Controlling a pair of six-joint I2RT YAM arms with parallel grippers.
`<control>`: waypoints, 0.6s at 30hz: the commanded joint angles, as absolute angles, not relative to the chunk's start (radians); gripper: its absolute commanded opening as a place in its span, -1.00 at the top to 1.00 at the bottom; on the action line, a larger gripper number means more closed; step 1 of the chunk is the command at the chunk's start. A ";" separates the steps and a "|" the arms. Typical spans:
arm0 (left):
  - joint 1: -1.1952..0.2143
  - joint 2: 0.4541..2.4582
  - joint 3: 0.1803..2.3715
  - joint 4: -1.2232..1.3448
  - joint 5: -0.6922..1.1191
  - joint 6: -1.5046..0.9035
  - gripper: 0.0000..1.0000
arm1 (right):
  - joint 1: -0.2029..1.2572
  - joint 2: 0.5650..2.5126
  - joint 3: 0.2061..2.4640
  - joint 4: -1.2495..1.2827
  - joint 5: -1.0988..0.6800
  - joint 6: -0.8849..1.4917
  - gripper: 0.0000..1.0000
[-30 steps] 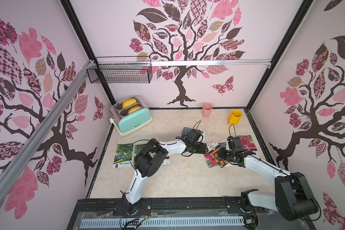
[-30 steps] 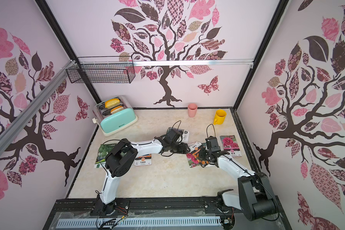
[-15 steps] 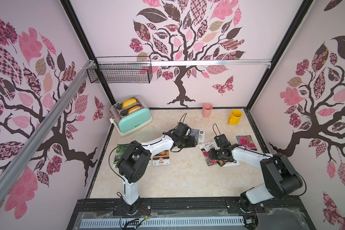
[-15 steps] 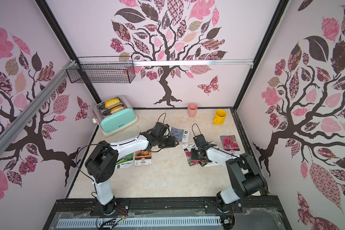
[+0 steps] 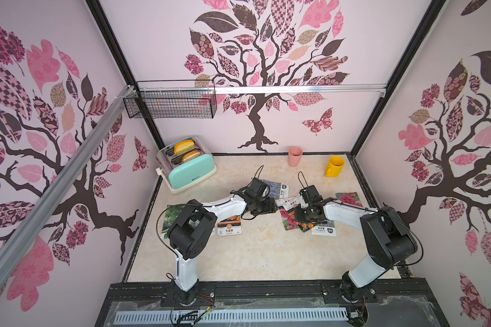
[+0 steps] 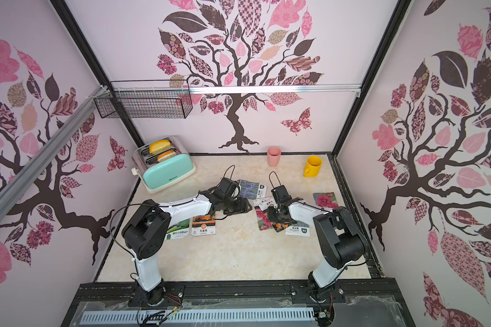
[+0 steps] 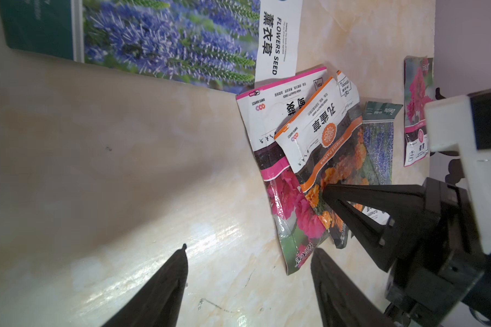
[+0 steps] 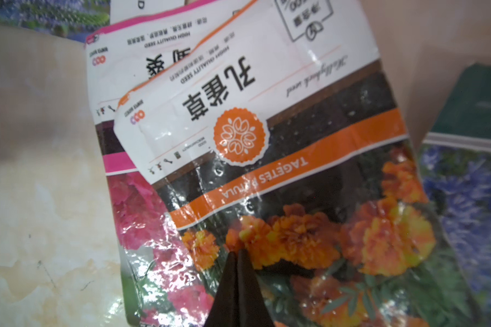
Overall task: Arrange the seed packets in a row
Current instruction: Adjust the seed packet at the center of the board.
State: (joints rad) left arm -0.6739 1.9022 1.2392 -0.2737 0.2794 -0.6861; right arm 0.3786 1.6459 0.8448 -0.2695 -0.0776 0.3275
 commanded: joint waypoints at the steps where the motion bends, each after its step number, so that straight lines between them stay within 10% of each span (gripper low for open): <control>1: -0.666 1.940 1.229 -0.246 0.291 -0.687 -0.43 | 0.384 1.619 0.840 -0.411 -0.012 0.317 1.00; 5: -0.666 1.963 1.243 -0.232 0.307 -0.687 -0.43 | 0.381 1.522 0.881 -0.446 0.034 0.336 1.00; 7: -0.667 1.967 1.253 -0.221 0.315 -0.682 -0.43 | 0.364 1.457 0.878 -0.444 0.013 0.364 0.19; 10: -0.676 1.962 1.278 -0.212 0.319 -0.661 -0.43 | 0.283 1.353 0.833 -0.409 -0.093 0.422 -0.29; 18: -0.722 2.031 1.432 -0.186 0.343 -0.567 -0.42 | 0.039 1.134 0.601 -0.280 -0.267 0.600 -0.32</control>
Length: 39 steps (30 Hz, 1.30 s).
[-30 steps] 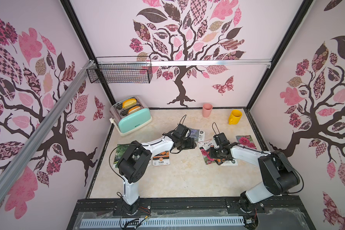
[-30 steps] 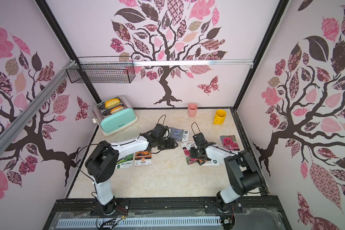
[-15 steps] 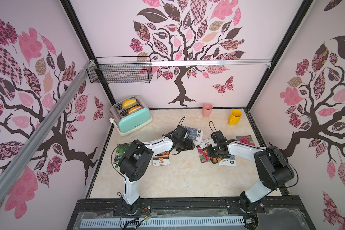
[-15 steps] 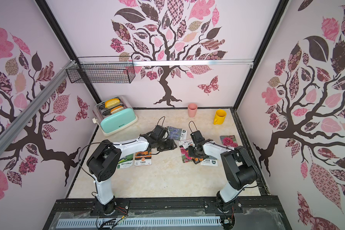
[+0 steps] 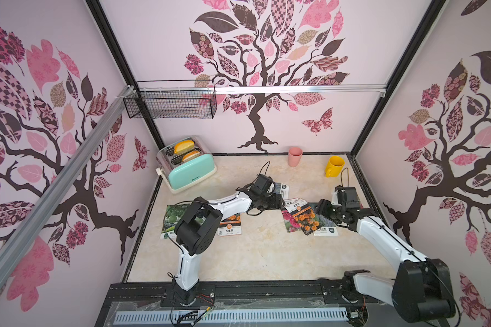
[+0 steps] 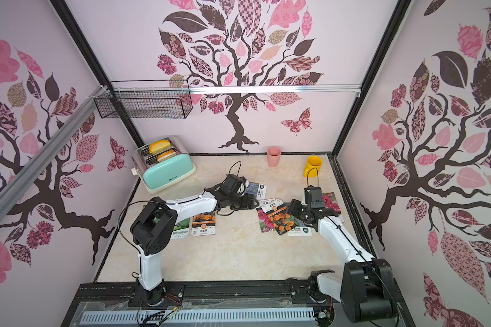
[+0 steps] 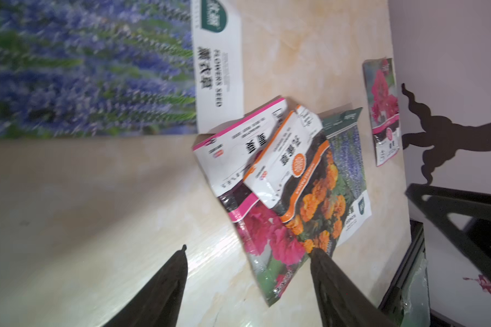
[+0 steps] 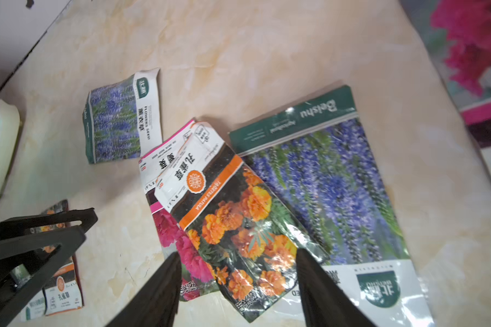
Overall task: Arrange the seed packets in a row
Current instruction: Adjust the seed packet at the center of the board, then pick up the seed packet from the center of the board.
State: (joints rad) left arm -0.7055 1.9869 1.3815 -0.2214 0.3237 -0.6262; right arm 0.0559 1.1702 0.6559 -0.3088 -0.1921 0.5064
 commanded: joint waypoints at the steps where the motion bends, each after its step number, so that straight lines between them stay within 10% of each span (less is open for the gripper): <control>1: -0.727 2.051 1.454 -0.178 0.351 -0.554 -0.41 | 0.037 1.115 0.571 -0.255 -0.263 0.626 -0.32; 39: -0.789 2.391 1.648 -0.020 0.494 -0.539 -0.08 | 0.031 1.172 0.387 0.083 -0.380 0.801 0.22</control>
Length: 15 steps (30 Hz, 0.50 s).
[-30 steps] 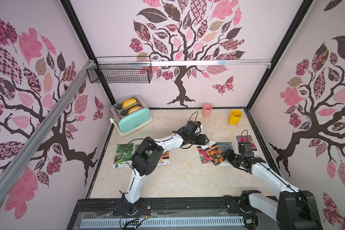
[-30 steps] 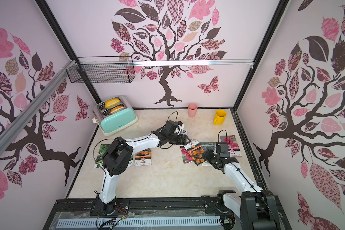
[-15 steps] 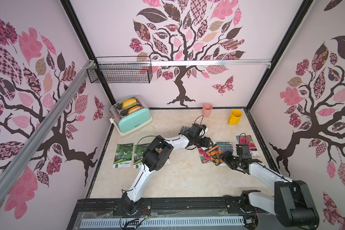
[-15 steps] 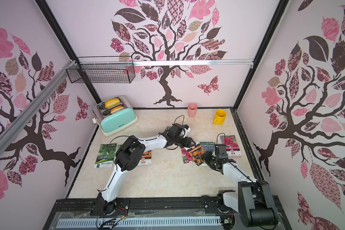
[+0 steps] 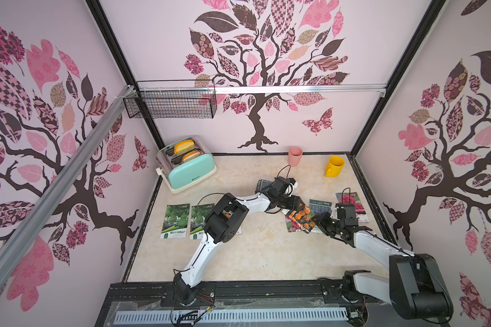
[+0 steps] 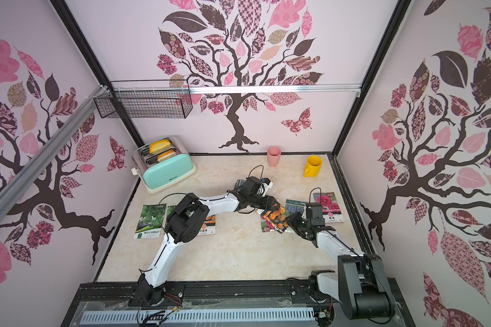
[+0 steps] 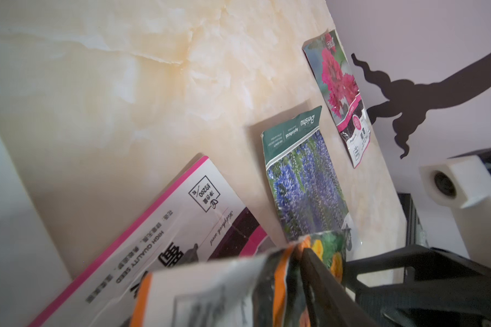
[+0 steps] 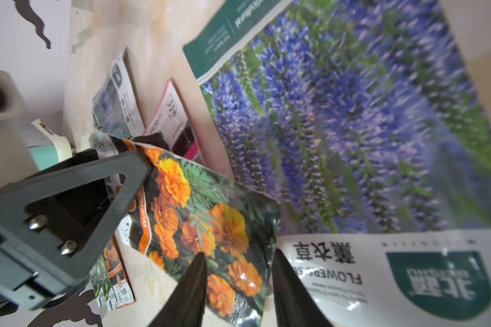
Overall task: Arrange the seed packets in a row
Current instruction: Pick up the seed packet from the center of the board.
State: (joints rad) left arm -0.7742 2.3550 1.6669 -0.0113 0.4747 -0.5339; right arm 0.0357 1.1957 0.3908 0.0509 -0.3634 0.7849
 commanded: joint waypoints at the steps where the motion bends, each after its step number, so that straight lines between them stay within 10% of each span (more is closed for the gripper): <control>1: -0.790 2.390 1.647 -0.020 0.495 -0.539 0.07 | 0.031 1.169 0.387 0.083 -0.379 0.800 0.24; 8: -0.785 2.330 1.641 -0.022 0.478 -0.545 1.00 | 0.031 1.126 0.410 0.038 -0.357 0.760 0.26; 15: -0.760 2.182 1.595 0.058 0.471 -0.624 1.00 | 0.031 1.032 0.487 -0.046 -0.329 0.691 -0.05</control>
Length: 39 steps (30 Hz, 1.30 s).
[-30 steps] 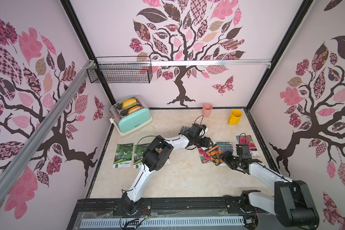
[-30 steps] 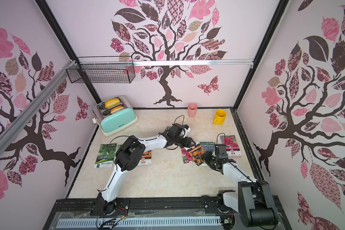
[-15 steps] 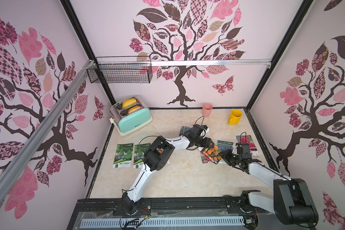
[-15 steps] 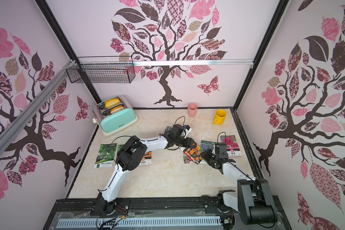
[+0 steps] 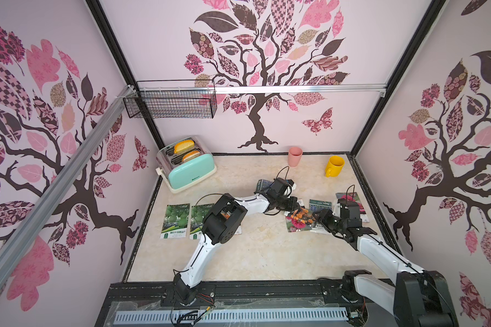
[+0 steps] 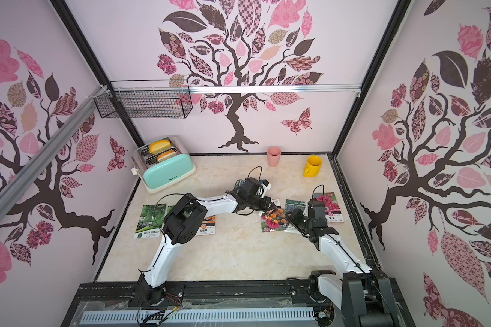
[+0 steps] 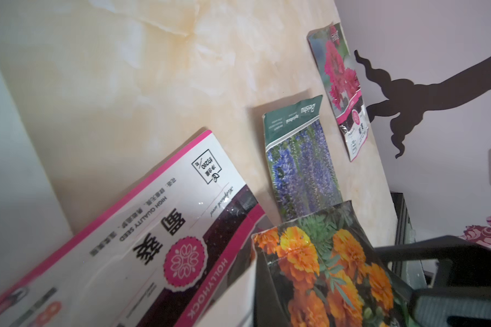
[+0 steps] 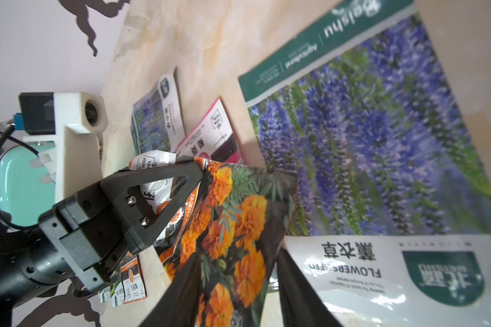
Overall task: Arrange the seed packets in a row
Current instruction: Pick up the seed packet from the center of the board.
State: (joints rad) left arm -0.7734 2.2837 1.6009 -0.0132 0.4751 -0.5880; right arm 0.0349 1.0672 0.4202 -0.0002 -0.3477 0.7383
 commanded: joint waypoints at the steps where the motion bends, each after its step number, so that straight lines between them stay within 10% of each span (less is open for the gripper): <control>1: -0.754 2.156 1.582 0.074 0.471 -0.643 1.00 | 0.031 1.019 0.505 -0.064 -0.328 0.679 -0.12; 16: -0.649 1.728 1.136 0.267 0.054 -1.036 1.00 | 0.050 0.851 0.563 0.123 -0.448 0.804 -0.68; 39: -0.691 1.651 1.021 0.357 -0.043 -1.054 1.00 | 0.384 1.252 0.779 0.388 -0.525 0.727 -0.54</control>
State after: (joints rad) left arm -0.6819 1.6821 1.0359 0.3229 -0.0456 -1.0973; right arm 0.3832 1.2301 0.7326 0.3340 -0.5045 0.7525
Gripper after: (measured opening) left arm 0.043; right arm 0.780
